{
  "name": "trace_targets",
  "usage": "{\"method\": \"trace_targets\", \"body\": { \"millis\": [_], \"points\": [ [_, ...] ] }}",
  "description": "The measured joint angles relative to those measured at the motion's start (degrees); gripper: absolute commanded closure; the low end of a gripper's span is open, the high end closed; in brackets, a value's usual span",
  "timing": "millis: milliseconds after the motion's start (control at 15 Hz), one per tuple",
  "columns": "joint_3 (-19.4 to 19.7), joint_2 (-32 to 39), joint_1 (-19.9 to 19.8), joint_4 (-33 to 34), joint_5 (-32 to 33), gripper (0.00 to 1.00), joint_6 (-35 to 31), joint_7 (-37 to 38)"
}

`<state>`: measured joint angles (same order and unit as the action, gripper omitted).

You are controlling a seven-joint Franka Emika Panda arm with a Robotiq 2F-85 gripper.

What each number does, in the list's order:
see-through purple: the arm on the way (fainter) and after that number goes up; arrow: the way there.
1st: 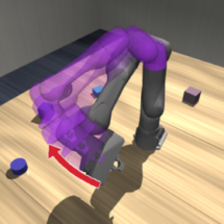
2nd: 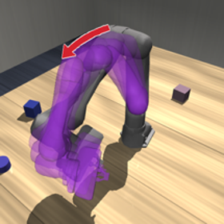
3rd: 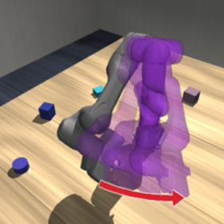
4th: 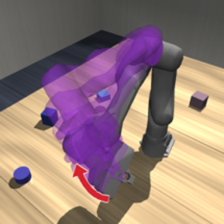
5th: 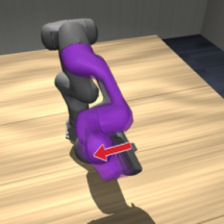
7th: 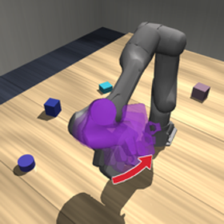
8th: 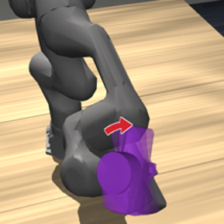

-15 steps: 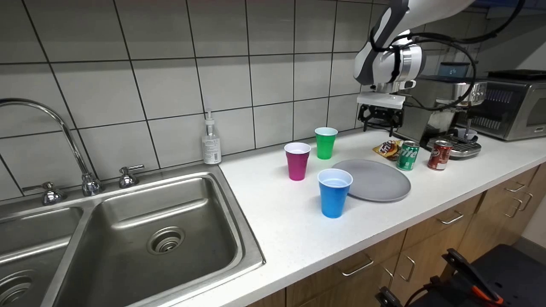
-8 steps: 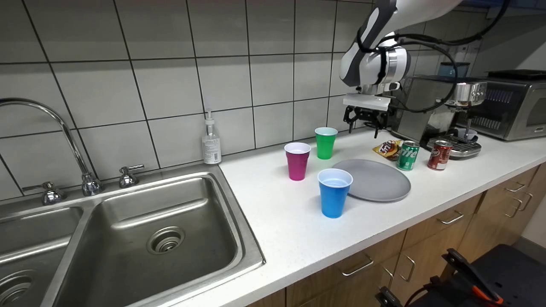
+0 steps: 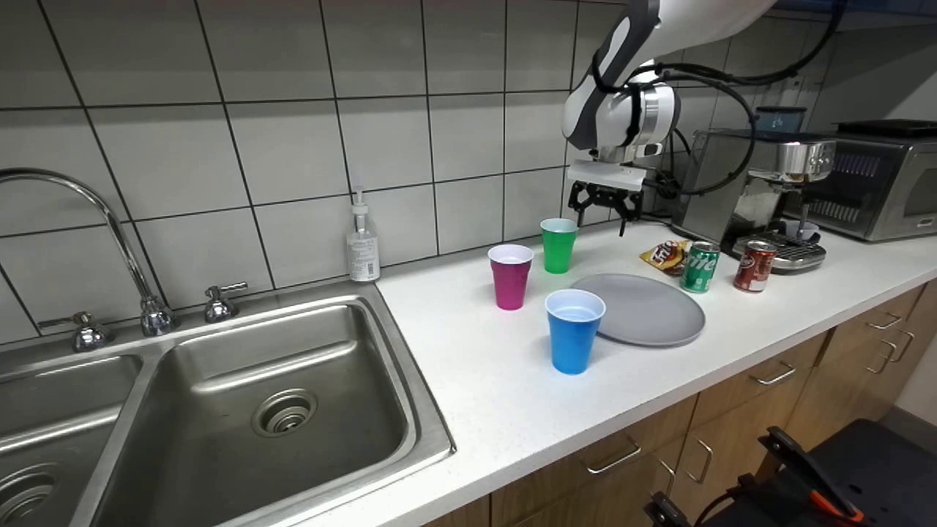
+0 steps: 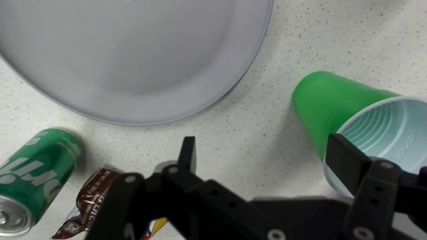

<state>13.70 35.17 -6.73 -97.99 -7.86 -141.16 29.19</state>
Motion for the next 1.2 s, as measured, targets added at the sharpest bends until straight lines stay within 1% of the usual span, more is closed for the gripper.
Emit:
{"method": "trace_targets", "body": {
  "millis": [1067, 1133, 1200],
  "points": [
    [-0.5, 11.8, 0.8, 15.0, 0.0, 0.00, 0.6, 1.3],
    [-0.5, 12.3, 0.8, 15.5, 0.0, 0.25, 0.7, 1.3],
    [-0.5, 12.8, 0.8, 16.0, 0.0, 0.26, 0.8, 1.3]
  ]
}}
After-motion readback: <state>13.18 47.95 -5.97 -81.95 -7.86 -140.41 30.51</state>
